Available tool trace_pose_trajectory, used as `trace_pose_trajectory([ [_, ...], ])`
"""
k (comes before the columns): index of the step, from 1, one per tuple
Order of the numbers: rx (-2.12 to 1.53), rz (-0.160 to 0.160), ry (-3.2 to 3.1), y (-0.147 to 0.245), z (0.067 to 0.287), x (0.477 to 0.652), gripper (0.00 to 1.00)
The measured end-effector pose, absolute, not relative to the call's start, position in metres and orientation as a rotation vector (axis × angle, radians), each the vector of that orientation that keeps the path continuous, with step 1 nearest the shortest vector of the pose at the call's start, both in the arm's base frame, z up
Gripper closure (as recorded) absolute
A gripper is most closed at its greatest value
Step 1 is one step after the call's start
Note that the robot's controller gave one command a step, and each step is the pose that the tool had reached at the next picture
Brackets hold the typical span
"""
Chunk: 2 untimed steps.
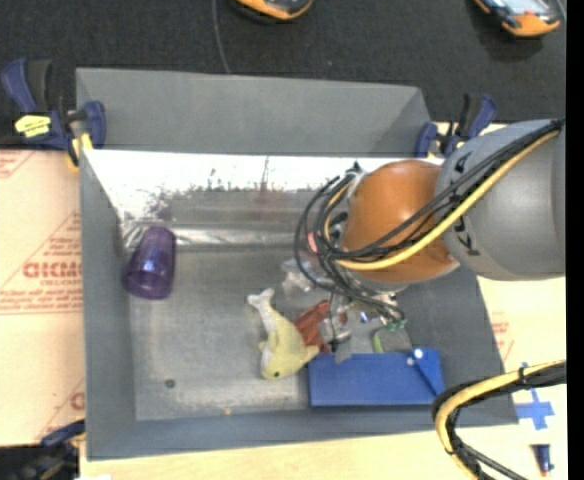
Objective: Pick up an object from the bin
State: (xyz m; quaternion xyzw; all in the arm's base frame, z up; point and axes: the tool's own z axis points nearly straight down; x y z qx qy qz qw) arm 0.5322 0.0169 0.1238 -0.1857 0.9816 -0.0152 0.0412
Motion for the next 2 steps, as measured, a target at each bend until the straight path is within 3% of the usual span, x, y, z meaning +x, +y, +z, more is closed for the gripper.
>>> trace_pose_trajectory([
  [1,-0.516,-0.040,3.008,0.015,0.136,0.532,0.00],
  [2,-0.595,-0.043,3.002,0.039,0.203,0.527,0.00],
])
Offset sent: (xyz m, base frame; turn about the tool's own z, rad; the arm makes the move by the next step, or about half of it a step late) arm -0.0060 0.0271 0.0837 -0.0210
